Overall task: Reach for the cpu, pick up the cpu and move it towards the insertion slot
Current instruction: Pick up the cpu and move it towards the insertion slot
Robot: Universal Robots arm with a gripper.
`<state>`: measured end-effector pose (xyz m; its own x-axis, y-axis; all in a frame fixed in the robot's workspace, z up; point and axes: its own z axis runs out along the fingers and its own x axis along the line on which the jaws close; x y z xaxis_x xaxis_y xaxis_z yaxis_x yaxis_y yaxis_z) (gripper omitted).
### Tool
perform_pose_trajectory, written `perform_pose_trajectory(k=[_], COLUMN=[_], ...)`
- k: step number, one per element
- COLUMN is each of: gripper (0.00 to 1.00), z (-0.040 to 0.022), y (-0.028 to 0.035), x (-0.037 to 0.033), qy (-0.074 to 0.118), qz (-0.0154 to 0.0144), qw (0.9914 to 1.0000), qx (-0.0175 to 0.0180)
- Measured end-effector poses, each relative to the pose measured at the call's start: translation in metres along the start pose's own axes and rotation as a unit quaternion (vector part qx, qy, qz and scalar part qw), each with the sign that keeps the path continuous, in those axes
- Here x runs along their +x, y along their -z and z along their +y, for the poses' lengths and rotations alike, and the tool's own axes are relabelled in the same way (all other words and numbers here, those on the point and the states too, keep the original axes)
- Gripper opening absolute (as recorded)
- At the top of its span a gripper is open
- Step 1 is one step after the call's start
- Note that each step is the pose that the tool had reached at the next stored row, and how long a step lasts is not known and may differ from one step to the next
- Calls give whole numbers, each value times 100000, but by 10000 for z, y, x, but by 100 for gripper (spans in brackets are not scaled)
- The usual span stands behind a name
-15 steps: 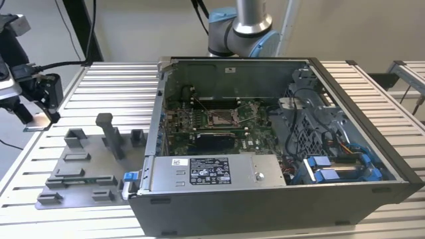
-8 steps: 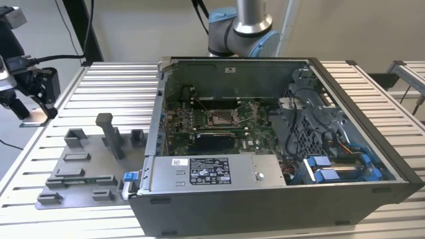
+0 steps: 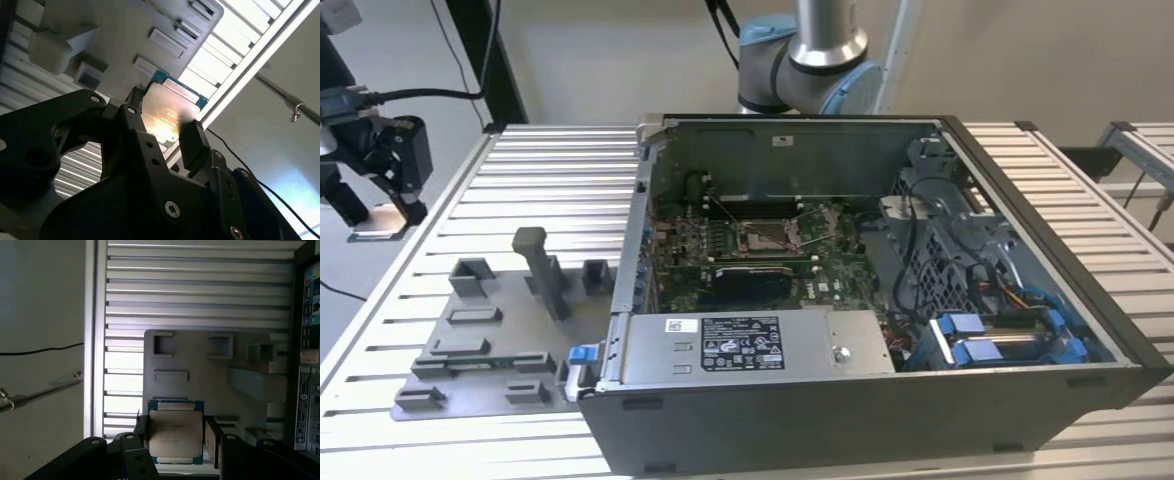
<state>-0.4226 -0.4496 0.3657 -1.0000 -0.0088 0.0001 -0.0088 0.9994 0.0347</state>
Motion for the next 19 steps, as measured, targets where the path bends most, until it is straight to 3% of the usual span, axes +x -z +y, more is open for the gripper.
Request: perform_pose_trajectory(k=[19], gripper=[0], z=[15], y=[424], x=[0], qy=[-2], qz=[-2], qw=[100000], qx=[1])
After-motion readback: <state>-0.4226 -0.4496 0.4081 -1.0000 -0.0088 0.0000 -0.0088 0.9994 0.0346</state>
